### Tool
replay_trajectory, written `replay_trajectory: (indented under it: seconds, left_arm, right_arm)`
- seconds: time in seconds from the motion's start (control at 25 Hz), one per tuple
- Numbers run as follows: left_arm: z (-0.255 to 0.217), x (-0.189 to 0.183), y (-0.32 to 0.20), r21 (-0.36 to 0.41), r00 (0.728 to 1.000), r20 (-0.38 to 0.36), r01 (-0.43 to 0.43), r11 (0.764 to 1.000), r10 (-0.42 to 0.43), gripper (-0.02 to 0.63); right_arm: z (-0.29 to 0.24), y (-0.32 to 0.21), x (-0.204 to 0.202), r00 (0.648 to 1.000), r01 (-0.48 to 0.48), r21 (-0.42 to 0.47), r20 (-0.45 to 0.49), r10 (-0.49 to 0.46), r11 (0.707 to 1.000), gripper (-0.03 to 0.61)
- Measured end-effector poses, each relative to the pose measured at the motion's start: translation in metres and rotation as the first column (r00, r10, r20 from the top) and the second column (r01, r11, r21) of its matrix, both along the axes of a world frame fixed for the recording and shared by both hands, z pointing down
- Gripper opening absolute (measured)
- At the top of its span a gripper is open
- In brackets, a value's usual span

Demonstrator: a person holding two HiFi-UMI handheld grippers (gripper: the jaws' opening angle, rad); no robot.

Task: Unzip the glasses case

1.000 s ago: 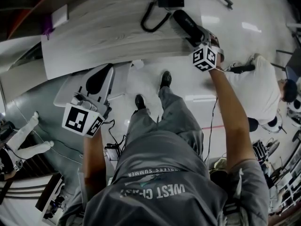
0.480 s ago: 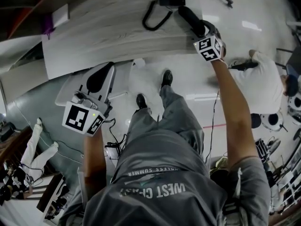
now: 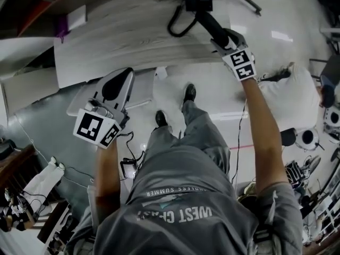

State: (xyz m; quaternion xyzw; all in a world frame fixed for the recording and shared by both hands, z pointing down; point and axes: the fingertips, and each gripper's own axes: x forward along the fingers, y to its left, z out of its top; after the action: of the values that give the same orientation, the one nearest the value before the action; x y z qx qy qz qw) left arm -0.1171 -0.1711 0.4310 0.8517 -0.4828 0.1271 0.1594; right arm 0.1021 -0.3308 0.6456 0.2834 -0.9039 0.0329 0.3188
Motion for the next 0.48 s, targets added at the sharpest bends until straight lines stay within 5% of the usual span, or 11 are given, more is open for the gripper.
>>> replay_trajectory:
  seconds: [0.48]
  left_arm:
    - [-0.035,-0.019,0.042,0.070,0.996,-0.087,-0.004,0.998,0.010,-0.002]
  right_arm:
    - [-0.138,0.125,-0.050,0.964,0.192,0.062,0.175,-0.200,0.979,0.253]
